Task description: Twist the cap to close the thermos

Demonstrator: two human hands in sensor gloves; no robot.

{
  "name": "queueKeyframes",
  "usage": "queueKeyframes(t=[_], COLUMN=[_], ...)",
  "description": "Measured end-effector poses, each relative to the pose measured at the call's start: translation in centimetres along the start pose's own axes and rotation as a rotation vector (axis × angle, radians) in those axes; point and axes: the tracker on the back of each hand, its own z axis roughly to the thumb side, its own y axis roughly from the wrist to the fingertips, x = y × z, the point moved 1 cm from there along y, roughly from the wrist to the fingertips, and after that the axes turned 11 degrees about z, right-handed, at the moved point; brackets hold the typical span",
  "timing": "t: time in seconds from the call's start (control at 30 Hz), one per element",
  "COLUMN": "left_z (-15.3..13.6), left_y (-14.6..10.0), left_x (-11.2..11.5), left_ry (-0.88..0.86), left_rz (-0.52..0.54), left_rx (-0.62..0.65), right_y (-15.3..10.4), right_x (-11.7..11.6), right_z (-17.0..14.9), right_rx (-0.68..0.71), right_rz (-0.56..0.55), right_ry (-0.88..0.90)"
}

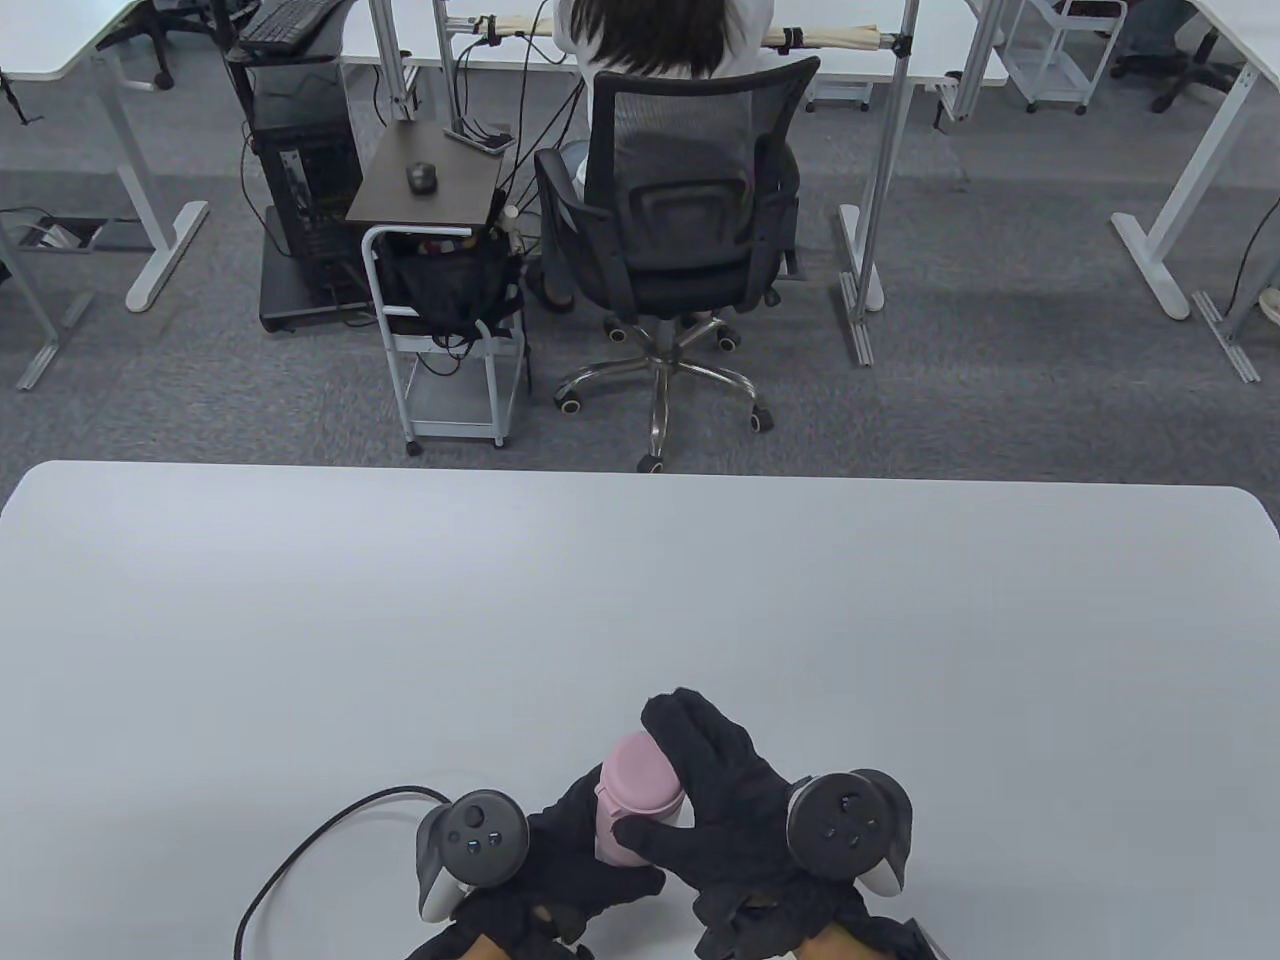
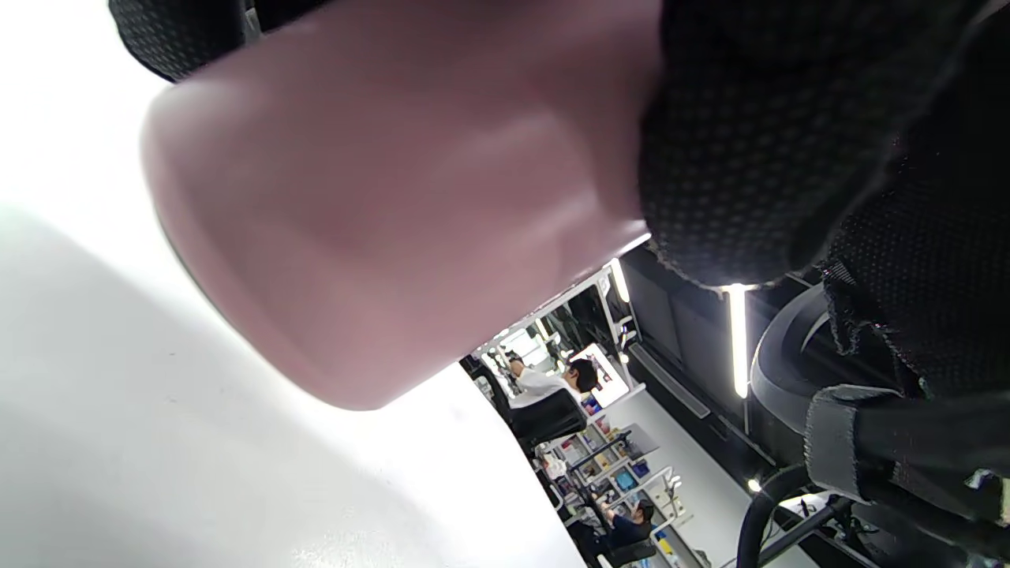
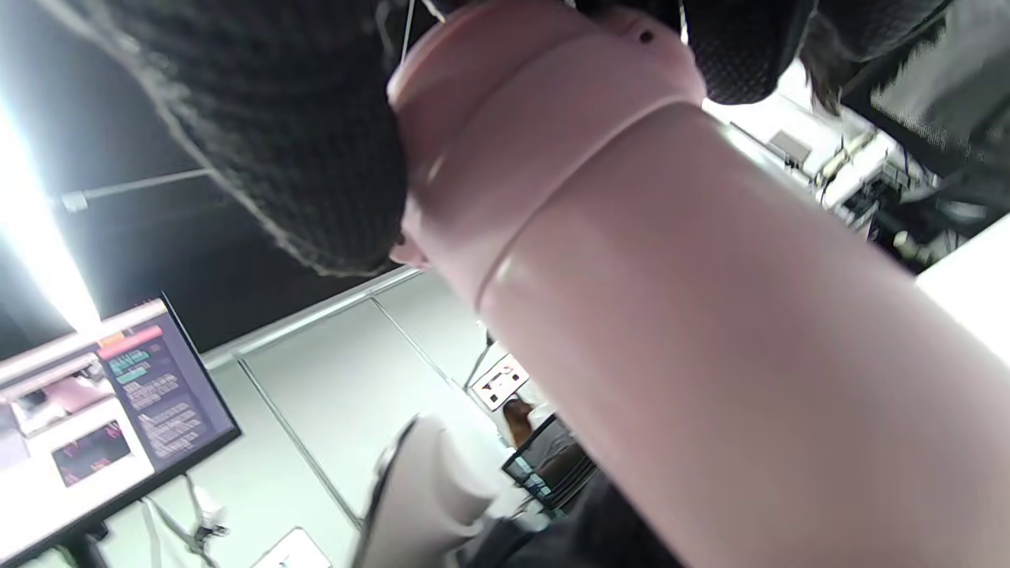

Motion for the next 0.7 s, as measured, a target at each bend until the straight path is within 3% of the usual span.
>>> queueKeyframes(t=[0.43, 0.7], left_z=[-0.4, -0.8], left_y=[0.3, 0.7], left_x=[0.5, 0.5], left_ry=[-0.021, -0.025], left_rz=[0.001, 0.030], left_rx=[-0.048, -0.073], right_y=[-1.0, -2.4], right_x=[0.3, 1.6], right_z=[0.4, -3.2], right_rx=[-0.054, -0.147], right_rz=[-0.072, -0.121], right_ry=[-0.052, -0.032])
